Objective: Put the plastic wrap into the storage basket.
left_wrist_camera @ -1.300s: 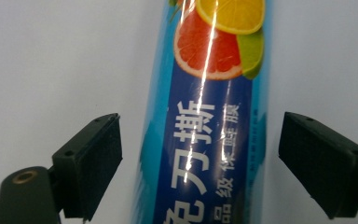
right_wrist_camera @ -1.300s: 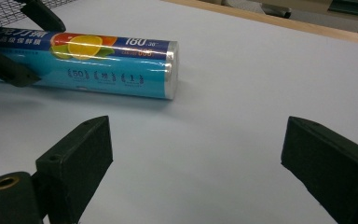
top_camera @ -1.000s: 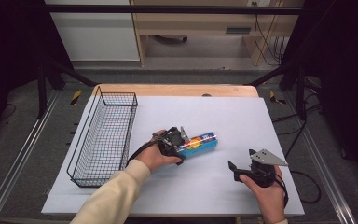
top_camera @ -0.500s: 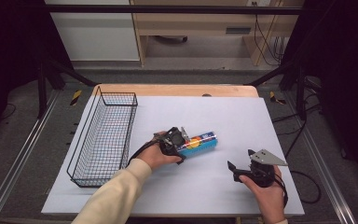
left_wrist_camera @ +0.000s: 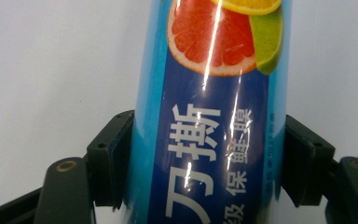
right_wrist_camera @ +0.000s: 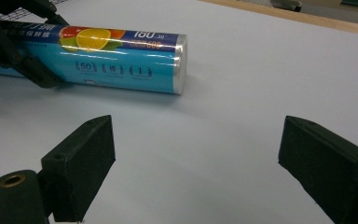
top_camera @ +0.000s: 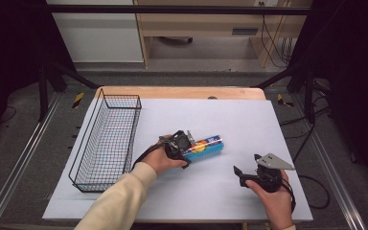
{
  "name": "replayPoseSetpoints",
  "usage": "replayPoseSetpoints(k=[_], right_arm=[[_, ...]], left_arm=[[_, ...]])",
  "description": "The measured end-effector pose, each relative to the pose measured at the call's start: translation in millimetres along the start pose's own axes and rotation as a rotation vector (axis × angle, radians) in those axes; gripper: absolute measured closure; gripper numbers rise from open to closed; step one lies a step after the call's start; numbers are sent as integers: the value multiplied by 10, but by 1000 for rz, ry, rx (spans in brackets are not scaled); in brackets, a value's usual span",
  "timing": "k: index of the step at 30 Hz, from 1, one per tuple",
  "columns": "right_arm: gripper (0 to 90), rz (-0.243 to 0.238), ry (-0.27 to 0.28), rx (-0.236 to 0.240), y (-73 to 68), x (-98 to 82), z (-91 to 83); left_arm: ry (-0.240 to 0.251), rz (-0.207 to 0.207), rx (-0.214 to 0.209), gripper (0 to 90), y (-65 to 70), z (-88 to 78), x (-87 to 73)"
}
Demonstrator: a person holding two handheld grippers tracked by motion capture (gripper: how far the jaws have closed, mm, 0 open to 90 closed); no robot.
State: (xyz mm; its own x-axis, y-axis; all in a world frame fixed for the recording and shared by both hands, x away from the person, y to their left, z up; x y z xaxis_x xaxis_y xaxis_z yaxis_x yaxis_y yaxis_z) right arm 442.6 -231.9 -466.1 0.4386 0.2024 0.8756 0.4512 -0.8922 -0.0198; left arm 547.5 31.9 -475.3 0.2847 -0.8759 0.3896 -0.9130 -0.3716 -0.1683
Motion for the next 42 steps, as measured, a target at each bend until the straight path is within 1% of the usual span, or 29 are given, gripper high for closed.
replayPoseSetpoints(k=[4, 5, 9, 12, 14, 15, 17, 18, 19, 21, 22, 23, 24, 33, 38, 39, 40, 42], right_arm=[[116, 5, 5, -4, 6, 1, -8], [117, 4, 11, -7, 19, 4, -15], [118, 10, 12, -5, 20, 4, -17], [119, 11, 12, -4, 17, 5, -19], [120, 12, 13, -4, 19, 6, -23], [120, 12, 13, -4, 19, 6, -23], [120, 14, 17, -3, 23, 8, -23], [120, 14, 17, -3, 23, 8, -23], [120, 15, 17, -5, 24, 7, -22], [121, 15, 16, -5, 25, 7, -22], [121, 18, 15, -5, 22, 7, -22], [121, 18, 15, -5, 22, 7, -22], [121, 17, 16, -5, 23, 7, -21], [121, 22, 16, -3, 23, 6, -17], [121, 20, 17, -1, 22, 7, -16], [121, 20, 15, 0, 24, 5, -15], [121, 20, 15, 0, 24, 5, -15], [121, 19, 15, -1, 25, 4, -12]], left_arm=[[-16, 15, 18, 299, 30, -12, 14], [-19, -1, 10, 302, 45, -18, 16], [-21, -11, 4, 306, 67, -30, 12], [-22, -10, 3, 308, 97, -57, 4], [-16, -18, -2, 309, 117, -88, 1], [-11, -12, 4, 309, 117, -109, 2], [3, -31, 0, 310, 140, -153, 2], [4, -21, 5, 310, 135, -183, 5], [7, -26, 2, 310, 144, -207, 6], [10, -24, 11, 311, 156, -267, 12], [20, -26, 17, 312, 165, -313, 17], [20, -26, 17, 312, 165, -313, 17], [29, -33, 17, 312, 170, -338, 20], [83, -43, 38, 316, 188, -600, 112], [156, -70, 51, 318, 195, -742, 171], [186, -82, 57, 318, 194, -794, 186], [186, -82, 57, 318, 194, -794, 186], [216, -94, 60, 319, 190, -859, 207]])
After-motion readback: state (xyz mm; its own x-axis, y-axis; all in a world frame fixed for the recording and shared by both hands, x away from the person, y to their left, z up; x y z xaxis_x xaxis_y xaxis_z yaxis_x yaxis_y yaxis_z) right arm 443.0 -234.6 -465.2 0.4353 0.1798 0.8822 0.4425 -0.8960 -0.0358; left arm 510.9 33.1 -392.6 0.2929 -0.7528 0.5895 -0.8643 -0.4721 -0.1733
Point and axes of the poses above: each handheld gripper's, and its own axes: z roughly forward along the jaws, x roughly out of its top, y roughly to its right, the point moved 3 cm from there along z, roughly forward along the jaws, and after that the axes turned 2 degrees about z, right-handed, at the moved point
